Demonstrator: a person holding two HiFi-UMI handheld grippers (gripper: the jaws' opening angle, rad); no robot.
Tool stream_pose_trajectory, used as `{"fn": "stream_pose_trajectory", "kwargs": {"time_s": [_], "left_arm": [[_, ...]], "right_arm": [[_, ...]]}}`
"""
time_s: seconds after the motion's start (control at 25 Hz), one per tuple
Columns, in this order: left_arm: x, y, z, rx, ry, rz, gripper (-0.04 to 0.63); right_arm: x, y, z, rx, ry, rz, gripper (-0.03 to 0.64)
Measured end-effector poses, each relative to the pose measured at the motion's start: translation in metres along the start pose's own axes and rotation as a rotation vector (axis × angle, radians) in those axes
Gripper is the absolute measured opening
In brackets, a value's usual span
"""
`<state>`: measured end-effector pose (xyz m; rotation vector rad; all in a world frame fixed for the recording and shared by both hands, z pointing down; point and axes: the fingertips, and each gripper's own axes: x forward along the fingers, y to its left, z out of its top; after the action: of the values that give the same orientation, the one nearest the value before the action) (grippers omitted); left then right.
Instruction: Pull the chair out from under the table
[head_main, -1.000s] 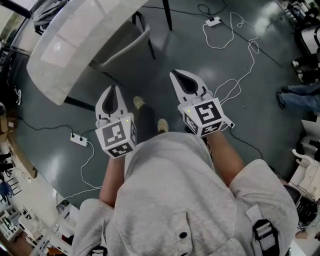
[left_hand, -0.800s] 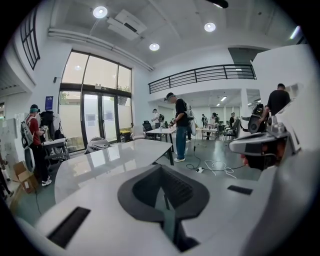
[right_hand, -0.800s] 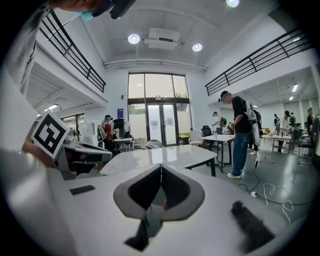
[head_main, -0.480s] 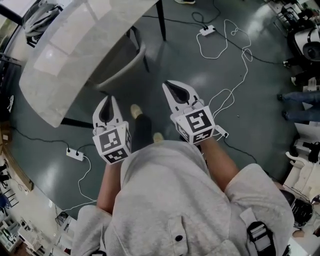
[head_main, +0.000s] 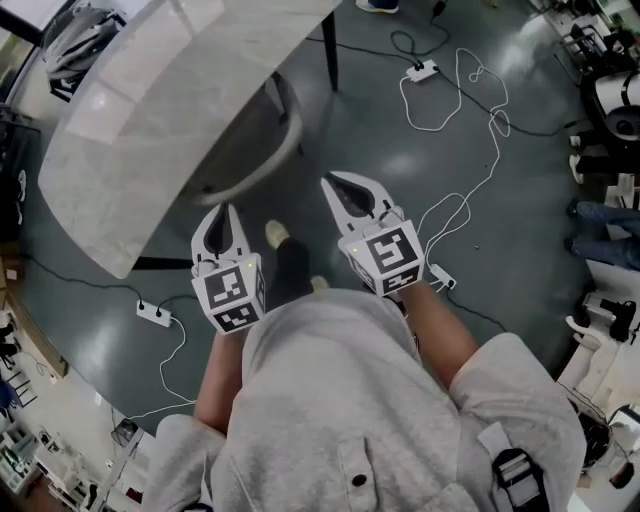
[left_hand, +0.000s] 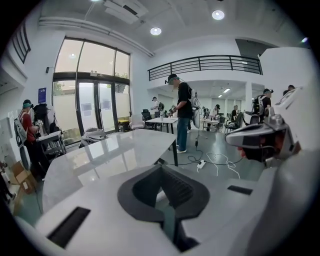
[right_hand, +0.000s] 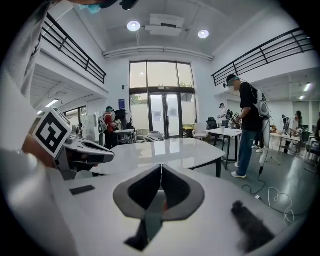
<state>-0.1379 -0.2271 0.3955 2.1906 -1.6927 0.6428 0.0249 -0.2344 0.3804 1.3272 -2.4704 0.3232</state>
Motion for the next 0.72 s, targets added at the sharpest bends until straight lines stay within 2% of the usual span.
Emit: {"fn": "stream_pose_trajectory", "kwargs": {"time_s": [0.24, 0.4, 0.56, 0.72], "left_arm": [[0.035, 0.024, -0.007, -0.018, 0.056, -0.008, 0.012], [0.062, 0.032, -0.013, -0.025, 0.097, -0.06, 0.012], [0.088, 0.031, -0.019, 0.02, 0.106, -0.117, 0.014], [0.106, 0.022, -0.035, 0.054, 0.168, -0.146, 0.014]], "right_arm": [[0.046, -0.012, -0.004, -0.022, 0.058, 0.035, 0.025], [0.081, -0.024, 0.001, -0.085, 0.099, 0.078, 0.026], [0.106, -0.036, 0.0, -0.128, 0.133, 0.142, 0.026], [0.121, -0.059, -0.008, -0.135, 0.181, 0.207, 0.026]]}}
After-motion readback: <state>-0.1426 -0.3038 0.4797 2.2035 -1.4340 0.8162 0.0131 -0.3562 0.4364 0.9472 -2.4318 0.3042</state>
